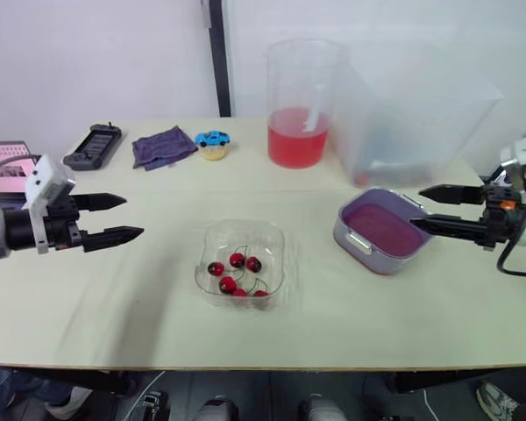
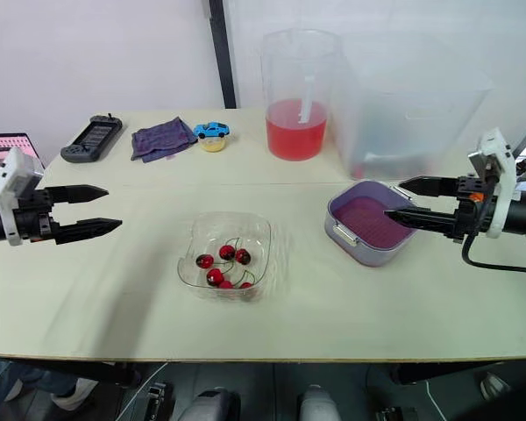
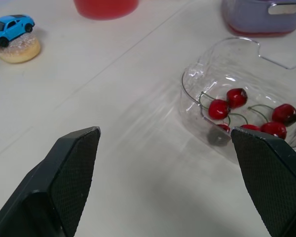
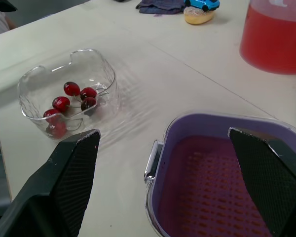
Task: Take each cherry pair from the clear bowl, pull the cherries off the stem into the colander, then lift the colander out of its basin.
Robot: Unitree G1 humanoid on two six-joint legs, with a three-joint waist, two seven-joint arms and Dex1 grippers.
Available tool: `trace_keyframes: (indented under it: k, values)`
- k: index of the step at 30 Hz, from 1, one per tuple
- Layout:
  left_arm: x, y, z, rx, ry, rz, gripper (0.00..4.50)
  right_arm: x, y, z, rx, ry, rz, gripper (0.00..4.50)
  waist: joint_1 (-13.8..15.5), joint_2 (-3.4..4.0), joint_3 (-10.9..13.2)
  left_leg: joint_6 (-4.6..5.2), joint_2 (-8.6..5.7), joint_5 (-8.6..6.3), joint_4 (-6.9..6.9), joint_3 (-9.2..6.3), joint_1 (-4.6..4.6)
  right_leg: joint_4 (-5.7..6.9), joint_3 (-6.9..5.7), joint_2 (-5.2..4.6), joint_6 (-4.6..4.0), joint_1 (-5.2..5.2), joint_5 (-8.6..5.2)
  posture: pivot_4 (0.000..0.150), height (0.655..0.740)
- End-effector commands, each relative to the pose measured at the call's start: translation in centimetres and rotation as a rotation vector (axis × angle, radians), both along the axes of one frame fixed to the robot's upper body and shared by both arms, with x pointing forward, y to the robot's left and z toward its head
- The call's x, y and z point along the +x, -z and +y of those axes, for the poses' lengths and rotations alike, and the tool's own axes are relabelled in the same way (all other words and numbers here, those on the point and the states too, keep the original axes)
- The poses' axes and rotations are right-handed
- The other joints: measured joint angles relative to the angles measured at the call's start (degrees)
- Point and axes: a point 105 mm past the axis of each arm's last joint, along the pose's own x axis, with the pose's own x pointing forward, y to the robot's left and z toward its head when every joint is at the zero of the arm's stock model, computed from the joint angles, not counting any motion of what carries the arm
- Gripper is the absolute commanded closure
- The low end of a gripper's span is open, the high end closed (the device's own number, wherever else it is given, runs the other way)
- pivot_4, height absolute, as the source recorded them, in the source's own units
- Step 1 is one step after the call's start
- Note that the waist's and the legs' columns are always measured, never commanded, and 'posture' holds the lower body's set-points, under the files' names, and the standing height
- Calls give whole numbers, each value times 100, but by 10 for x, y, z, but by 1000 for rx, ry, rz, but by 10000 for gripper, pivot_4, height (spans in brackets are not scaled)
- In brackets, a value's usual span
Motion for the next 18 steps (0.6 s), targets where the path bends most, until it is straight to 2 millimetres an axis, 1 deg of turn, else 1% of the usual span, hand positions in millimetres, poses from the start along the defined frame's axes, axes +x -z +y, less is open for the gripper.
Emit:
trace_keyframes:
  k: [1,3,6,10,18]
  values:
    - [-4,-16,-1,-18,17,-32,760,0,-13,-1,-1,-2,-63,0,1,0,0,0,0,0,0,1,1,2,1,0,0,-1,0,1500,7337]
    - [-1,-19,2,-27,-8,-60,760,0,-13,-2,-2,-2,-66,0,5,0,0,0,0,0,1,2,1,4,1,0,0,-2,0,1500,7337]
    - [-2,-19,3,-7,-2,-57,760,0,-13,-3,-5,0,-70,0,6,0,0,0,0,0,2,2,0,4,1,-1,0,-2,0,1500,7337]
    - [-4,-24,0,-41,10,-60,760,-2,-14,-1,1,-8,-72,0,2,0,0,0,0,0,2,3,1,8,2,0,0,-4,0,1500,7337]
    - [0,-21,-3,-25,-28,-130,760,0,-18,1,-6,-6,-89,0,9,0,0,0,0,0,4,4,1,10,3,-1,0,-4,0,1500,7337]
